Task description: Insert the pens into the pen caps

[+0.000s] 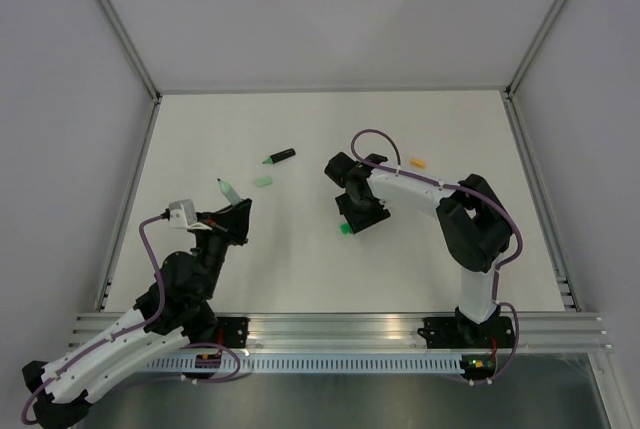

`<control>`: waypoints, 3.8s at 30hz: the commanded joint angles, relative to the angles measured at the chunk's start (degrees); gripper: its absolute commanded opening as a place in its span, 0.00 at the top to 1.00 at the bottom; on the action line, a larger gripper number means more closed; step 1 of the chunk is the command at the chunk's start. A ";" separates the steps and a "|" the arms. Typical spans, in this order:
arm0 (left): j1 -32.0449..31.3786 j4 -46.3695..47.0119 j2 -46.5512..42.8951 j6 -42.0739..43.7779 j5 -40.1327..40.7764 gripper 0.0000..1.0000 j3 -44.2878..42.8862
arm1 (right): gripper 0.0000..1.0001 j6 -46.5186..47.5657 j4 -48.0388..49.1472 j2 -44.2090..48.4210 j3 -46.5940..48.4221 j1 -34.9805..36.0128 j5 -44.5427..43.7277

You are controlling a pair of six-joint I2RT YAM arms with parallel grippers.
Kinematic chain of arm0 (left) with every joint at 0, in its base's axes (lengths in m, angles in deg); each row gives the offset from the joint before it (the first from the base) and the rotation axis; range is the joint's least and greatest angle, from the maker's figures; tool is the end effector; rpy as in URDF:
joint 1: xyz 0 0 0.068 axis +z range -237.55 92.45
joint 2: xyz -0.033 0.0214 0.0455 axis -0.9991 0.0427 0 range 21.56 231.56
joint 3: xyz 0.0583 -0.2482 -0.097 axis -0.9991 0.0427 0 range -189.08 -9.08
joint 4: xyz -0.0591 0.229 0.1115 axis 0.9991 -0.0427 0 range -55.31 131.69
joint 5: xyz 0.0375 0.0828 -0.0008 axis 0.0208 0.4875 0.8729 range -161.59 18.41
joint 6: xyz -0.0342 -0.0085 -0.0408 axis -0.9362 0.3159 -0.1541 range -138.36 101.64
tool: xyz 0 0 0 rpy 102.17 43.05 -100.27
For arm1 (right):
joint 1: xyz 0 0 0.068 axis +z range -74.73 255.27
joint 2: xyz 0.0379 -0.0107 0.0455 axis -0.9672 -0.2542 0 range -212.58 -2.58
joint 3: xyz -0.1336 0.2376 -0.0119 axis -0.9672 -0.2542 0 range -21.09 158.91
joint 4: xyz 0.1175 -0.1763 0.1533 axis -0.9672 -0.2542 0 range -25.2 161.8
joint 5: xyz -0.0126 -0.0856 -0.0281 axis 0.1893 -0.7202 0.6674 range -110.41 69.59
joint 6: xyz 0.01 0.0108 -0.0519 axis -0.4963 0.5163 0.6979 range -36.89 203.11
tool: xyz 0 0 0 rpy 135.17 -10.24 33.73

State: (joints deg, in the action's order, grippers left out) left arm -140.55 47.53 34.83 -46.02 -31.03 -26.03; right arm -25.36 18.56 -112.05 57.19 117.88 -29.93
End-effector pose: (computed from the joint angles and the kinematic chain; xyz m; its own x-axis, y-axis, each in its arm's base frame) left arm 0.0807 -0.0686 0.2664 -0.0143 -0.5671 -0.8235 0.2417 0.7972 -0.5532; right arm 0.2684 0.2389 0.1782 -0.3900 0.9123 -0.1253 0.9026 0.4057 0.1442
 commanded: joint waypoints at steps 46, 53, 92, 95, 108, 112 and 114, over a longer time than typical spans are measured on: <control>0.08 2.49 1.39 0.50 -3.97 0.98 -0.36 | 0.86 0.53 -2.31 -4.44 -1.64 -0.07 -4.36; 0.08 6.28 13.07 4.62 -14.44 0.98 -4.14 | 0.97 7.30 -3.19 -1.37 -2.34 -0.25 -9.99; -0.01 17.18 35.24 7.80 -45.92 0.98 -10.03 | 1.00 71.64 50.41 52.96 -21.85 -0.16 0.99; -0.01 17.27 35.68 7.27 -46.18 0.98 -10.21 | 1.00 71.46 55.32 52.08 -23.61 1.94 0.90; -0.01 17.18 36.38 6.39 -44.69 0.98 -10.30 | 1.00 70.85 57.19 49.88 -24.84 10.56 -7.44; -0.01 17.01 36.12 6.39 -44.25 0.98 -10.21 | 1.00 70.85 56.75 48.83 -24.49 11.97 -9.38; -0.01 17.00 35.85 6.39 -43.99 0.98 -10.12 | 1.00 71.11 56.66 48.39 -24.40 12.67 -10.43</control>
State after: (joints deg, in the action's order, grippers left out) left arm -140.55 62.02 71.27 -38.55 -76.21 -34.09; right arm 45.24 72.77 -63.02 32.65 129.67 -37.30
